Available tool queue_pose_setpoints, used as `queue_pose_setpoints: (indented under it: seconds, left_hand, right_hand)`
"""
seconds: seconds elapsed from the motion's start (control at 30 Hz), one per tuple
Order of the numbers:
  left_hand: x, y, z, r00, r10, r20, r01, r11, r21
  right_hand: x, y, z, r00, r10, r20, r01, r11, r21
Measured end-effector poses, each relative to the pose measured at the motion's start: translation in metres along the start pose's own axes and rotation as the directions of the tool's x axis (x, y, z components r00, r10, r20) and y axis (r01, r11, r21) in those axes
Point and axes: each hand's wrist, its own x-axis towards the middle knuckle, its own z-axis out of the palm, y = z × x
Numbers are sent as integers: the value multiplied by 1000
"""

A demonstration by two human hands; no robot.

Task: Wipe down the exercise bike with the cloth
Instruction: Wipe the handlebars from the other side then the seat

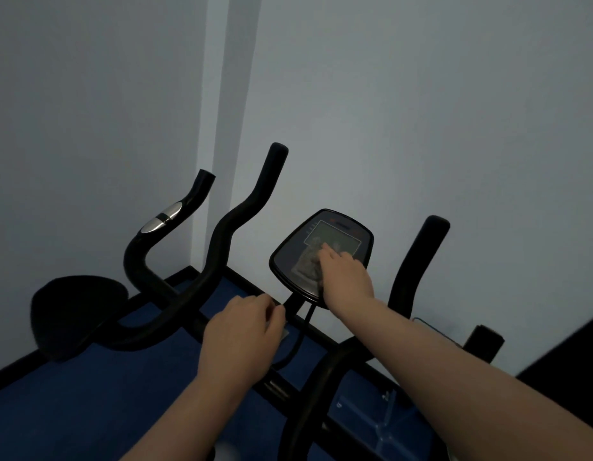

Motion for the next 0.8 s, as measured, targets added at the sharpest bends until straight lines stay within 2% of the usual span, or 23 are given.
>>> queue_pose_setpoints:
  seconds: [0.07, 0.13, 0.2, 0.3, 0.37, 0.43, 0.53, 0.63, 0.7, 0.8]
  left_hand:
    - [0, 0, -1, 1000, -20, 8, 20, 1000, -8]
    - [1, 1, -1, 999, -31, 16, 32, 999, -17]
    - [3, 1, -1, 999, -29, 36, 29, 1000, -8]
    - [5, -1, 0, 998, -30, 59, 30, 1000, 7]
    - [4, 0, -1, 997, -67, 42, 68, 998, -17]
    - [4, -1, -1, 997, -79, 22, 80, 997, -13]
    - [-1, 1, -4, 997, -83, 10, 83, 995, -56]
    - [-9, 5, -12, 996, -81, -47, 72, 983, -171]
    - [-18, 12, -16, 990, -107, -94, 75, 953, -293]
    - [-48, 36, -7, 985, -158, -73, 100, 856, -506]
  right_hand:
    - [3, 0, -3, 998, 57, 4, -57, 993, 105]
    - [3, 9, -6, 992, 111, -51, -101, 979, 176]
    - [2, 14, -11, 984, 172, -55, -170, 984, 46]
    - [-1, 11, -14, 974, 224, 43, -226, 973, 45]
    - [-2, 9, -22, 965, 215, 148, -239, 956, 171]
    - [-6, 12, -39, 969, 167, 184, -228, 892, 391]
    - [-39, 18, -63, 995, 77, 67, -102, 804, 585]
    - [-85, 27, -66, 995, 13, -99, 47, 813, 580]
    - [-107, 41, -63, 970, 66, -236, 69, 850, 522]
    - [-122, 58, -57, 914, 214, -345, -30, 882, 469]
